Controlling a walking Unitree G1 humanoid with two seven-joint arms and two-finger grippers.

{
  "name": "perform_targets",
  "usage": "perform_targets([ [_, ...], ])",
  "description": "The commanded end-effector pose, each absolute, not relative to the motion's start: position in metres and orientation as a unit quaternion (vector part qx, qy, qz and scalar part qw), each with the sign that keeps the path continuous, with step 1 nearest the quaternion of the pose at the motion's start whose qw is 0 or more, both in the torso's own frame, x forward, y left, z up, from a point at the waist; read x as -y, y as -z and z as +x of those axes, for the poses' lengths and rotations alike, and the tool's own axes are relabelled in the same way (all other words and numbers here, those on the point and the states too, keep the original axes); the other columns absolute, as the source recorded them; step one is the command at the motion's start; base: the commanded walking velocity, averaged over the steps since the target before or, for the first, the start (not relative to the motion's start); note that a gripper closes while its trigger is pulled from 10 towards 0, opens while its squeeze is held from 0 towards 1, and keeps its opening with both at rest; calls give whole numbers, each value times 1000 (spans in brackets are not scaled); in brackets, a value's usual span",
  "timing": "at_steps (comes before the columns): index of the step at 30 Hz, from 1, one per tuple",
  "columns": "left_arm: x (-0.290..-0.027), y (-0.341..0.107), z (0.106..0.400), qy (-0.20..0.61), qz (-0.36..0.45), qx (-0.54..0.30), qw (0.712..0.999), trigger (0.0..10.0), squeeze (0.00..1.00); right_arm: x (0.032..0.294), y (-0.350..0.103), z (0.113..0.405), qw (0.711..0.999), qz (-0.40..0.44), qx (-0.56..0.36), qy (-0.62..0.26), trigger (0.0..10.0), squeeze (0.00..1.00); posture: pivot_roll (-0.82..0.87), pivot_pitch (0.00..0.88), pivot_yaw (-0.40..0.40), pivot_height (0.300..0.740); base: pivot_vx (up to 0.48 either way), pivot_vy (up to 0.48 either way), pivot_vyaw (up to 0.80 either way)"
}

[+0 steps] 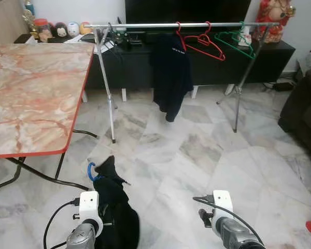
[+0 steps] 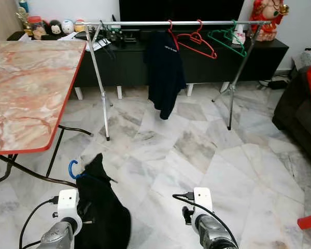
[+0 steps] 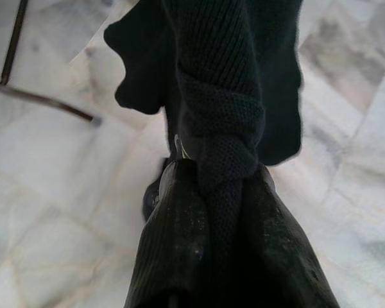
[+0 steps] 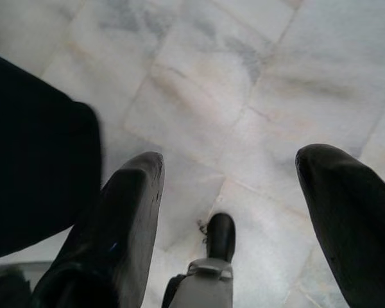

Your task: Hang hanger

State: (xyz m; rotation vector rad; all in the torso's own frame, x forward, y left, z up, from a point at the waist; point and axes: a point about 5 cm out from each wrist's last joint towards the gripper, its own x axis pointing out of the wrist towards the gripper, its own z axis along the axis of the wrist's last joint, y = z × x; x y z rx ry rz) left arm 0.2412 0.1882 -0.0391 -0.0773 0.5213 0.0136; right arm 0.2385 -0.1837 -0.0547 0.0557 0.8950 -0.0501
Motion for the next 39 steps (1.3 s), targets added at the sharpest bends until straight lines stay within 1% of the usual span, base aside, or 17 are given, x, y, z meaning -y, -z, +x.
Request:
perform_targets([
  [1,-186,30,250,10,-31,-226,974,10000,0,189,52,241,907,27,-417,41,10000,0,-86,0,-30,740,0,0,0],
  [4,-186,28,251,20,-23,-218,975,10000,0,190,51,243,912,25,-406,47,10000,0,-86,0,-30,740,0,0,0],
  [6,-184,-13,295,41,-20,-136,990,10000,0,190,49,243,917,34,-394,58,10000,0,-77,0,-30,740,0,0,0],
  [8,-184,-49,320,57,-9,-61,996,10000,0,191,48,245,922,37,-378,68,10000,0,-79,0,-28,740,0,0,0],
  [10,-185,-68,328,70,9,-18,997,10000,0,192,45,247,929,34,-359,79,10000,0,-79,0,-28,740,0,0,0],
  [15,-177,-93,337,109,37,39,993,10000,0,193,42,248,939,33,-332,88,10000,0,-80,0,-24,740,0,0,0],
  [19,-169,-105,340,139,46,51,988,10000,0,194,41,249,943,15,-319,96,10000,0,-78,0,-24,740,0,0,0],
  [24,-163,-109,340,186,62,26,980,10000,0,196,38,250,948,-13,-300,104,10000,0,-84,0,-21,740,0,0,0],
  [25,-161,-109,339,207,72,10,976,10000,0,196,36,251,949,-57,-296,91,10000,0,-89,0,-18,740,0,0,0],
  [28,-159,-109,337,238,86,-14,967,10000,0,196,36,253,945,-104,-304,64,10000,0,-94,0,-14,740,0,0,0],
  [32,-156,-119,334,269,78,-25,960,10000,0,192,34,256,947,-129,-293,19,10000,0,-96,0,-15,740,0,0,0],
  [33,-155,-122,333,279,82,-31,956,10000,0,219,-5,290,964,-126,-232,17,10000,0,-96,0,-15,740,0,0,0],
  [34,-154,-124,331,290,86,-34,953,10000,0,239,-41,314,976,-117,-181,7,10000,0,-100,0,-14,740,0,0,0],
  [36,-153,-127,330,299,90,-39,949,10000,0,257,-82,333,986,-107,-126,-7,10000,0,-100,0,-14,740,0,0,0],
  [37,-150,-128,328,312,92,-41,945,10000,0,252,-98,335,989,-105,-103,-34,10000,0,-104,0,-13,740,0,0,0],
  [38,-143,-131,323,335,100,-49,935,10000,0,222,-126,331,987,-87,-62,-120,10000,0,-104,0,-13,740,0,0,0],
  [39,-142,-131,322,341,102,-51,933,10000,0,212,-132,328,985,-81,-53,-145,10000,0,-104,0,-13,740,0,0,0],
])
